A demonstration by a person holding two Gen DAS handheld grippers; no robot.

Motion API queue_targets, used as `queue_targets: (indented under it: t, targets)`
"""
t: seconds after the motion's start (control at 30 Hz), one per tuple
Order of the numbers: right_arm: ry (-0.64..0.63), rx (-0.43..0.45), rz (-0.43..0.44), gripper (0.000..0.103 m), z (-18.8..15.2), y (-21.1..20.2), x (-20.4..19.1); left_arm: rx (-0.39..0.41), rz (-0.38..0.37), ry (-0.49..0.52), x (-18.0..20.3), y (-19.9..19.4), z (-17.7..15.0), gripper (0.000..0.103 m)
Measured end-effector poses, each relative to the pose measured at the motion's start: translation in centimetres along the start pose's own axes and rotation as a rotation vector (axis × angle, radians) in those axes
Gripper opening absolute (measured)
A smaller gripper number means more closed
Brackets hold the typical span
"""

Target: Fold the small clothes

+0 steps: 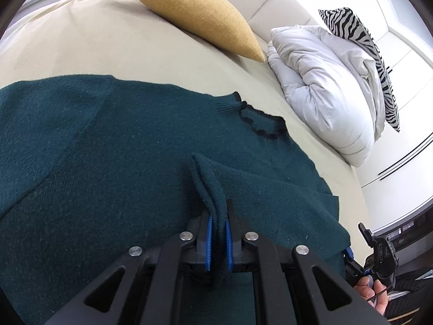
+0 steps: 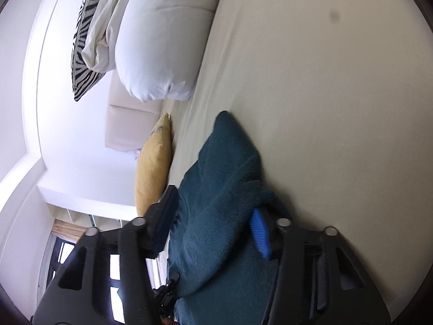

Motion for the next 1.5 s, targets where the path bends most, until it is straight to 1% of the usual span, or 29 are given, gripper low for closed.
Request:
queue_targets:
  t: [0.07,0.13,0.2,0.27,0.33,0.4,0.43,0.47,0.5,0.57,0.6,0.63,0.67,0.7,0.77,0.87,0.97,1.03,1.13,1.17,1.2,1.23,1.27,1.3,1.37,1.4,1.43,1.47,1.5]
  targets:
    - [-0.01,-0.023,-0.008,0.036,-0.3,0.0,0.4,-0.022,-0.001,-0.007,-0.6,0.7,-0.2,0.011]
    - [-0.059,-0.089,-0.05,0.038,-1.0,-0.1,-0.3,-0.024,-0.015,-0.018,-0.9,0.6,0.0,0.011]
    - [-0.114,-0.168,-0.122,0.039,-1.5,-0.6,-1.6,-0.027,-0.017,-0.006,-0.8,0.6,0.1,0.011]
    - [-0.181,-0.212,-0.158,0.04,-1.9,-1.5,-2.9,-0.029,-0.017,0.013,-0.7,0.8,0.1,0.012]
    - [-0.296,-0.199,-0.2,0.04,-1.5,-2.5,-5.0,-0.026,-0.023,0.011,-0.8,0.8,0.1,0.012]
    - [-0.383,-0.159,-0.225,0.04,-0.2,-2.7,-7.1,-0.022,-0.03,0.003,-0.9,0.9,0.1,0.012]
    - [-0.402,-0.142,-0.244,0.04,0.3,-2.4,-7.5,-0.016,-0.03,0.003,-0.9,0.8,0.1,0.012]
    - [-0.427,-0.138,-0.293,0.04,1.1,-1.4,-7.6,-0.013,-0.03,0.004,-0.9,0.8,0.1,0.012]
    - [-0.454,-0.16,-0.334,0.04,1.5,-0.1,-7.4,-0.011,-0.031,0.002,-0.9,0.8,0.1,0.012]
    - [-0.467,-0.236,-0.399,0.04,1.9,2.7,-6.0,-0.013,-0.032,0.008,-0.9,0.8,0.2,0.012]
    - [-0.462,-0.319,-0.448,0.04,1.5,4.6,-4.6,-0.013,-0.034,0.011,-0.9,0.8,0.2,0.012]
    - [-0.479,-0.365,-0.486,0.034,1.1,5.7,-3.7,-0.014,-0.036,0.015,-0.9,0.8,0.2,0.012]
    - [-0.542,-0.35,-0.513,0.025,0.8,5.9,-3.5,-0.016,-0.041,0.017,-1.0,0.8,0.2,0.012]
    - [-0.602,-0.328,-0.528,0.021,0.5,5.8,-3.7,-0.015,-0.043,0.016,-1.0,0.8,0.3,0.012]
    - [-0.603,-0.291,-0.528,0.009,0.6,5.0,-3.6,-0.008,-0.041,0.017,-1.0,0.6,0.4,0.012]
    - [-0.58,-0.226,-0.522,0.002,1.4,3.8,-2.9,0.0,-0.037,0.014,-0.8,0.6,0.4,0.012]
    - [-0.607,-0.201,-0.553,0.0,1.7,3.0,-3.1,0.018,-0.021,0.023,-0.7,0.6,0.5,0.012]
    - [-0.652,-0.223,-0.562,0.001,1.5,3.0,-3.9,0.017,-0.02,0.025,-0.8,0.8,0.5,0.012]
    - [-0.631,-0.162,-0.487,0.008,2.5,2.5,-5.8,0.022,-0.011,0.04,-0.7,1.1,0.3,0.012]
    - [-0.625,-0.145,-0.476,0.013,2.9,2.8,-6.2,0.026,-0.009,0.041,-0.7,1.1,0.4,0.012]
    - [-0.631,-0.158,-0.481,0.021,3.2,3.7,-6.5,0.032,-0.005,0.047,-0.6,1.0,0.3,0.012]
    - [-0.644,-0.18,-0.489,0.038,3.1,4.7,-6.7,0.036,-0.004,0.051,-0.5,1.0,0.3,0.012]
    - [-0.669,-0.213,-0.499,0.047,2.9,6.0,-6.7,0.038,-0.005,0.053,-0.6,1.0,0.3,0.013]
    - [-0.711,-0.247,-0.523,0.047,2.4,7.3,-6.5,0.04,-0.006,0.056,-0.6,1.1,0.3,0.013]
    - [-0.807,-0.3,-0.635,0.037,1.8,9.7,-5.5,0.048,-0.001,0.064,-0.6,1.0,0.1,0.013]
    - [-0.854,-0.292,-0.664,0.037,1.5,10.3,-5.3,0.065,0.008,0.078,-0.5,1.0,-0.3,0.013]
    - [-0.871,-0.278,-0.67,0.035,1.6,10.6,-5.3,0.083,0.012,0.095,-0.4,1.0,-0.5,0.013]
    - [-0.861,-0.263,-0.672,0.035,2.0,10.9,-5.1,0.091,0.007,0.102,-0.5,1.1,-0.6,0.013]
    - [-0.852,-0.254,-0.67,0.035,2.3,11.1,-4.9,0.083,-0.013,0.082,-0.8,1.3,-0.4,0.013]
Point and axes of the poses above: each gripper's, at about its wrist camera, not at the fingertips, and y roughly the way its jaws point, x to its right, z to its top, the point moved 3 cm from there along y, roughly the way its jaws point, and after that the axes turned 9 degrees about z, right-handed, at the moved point
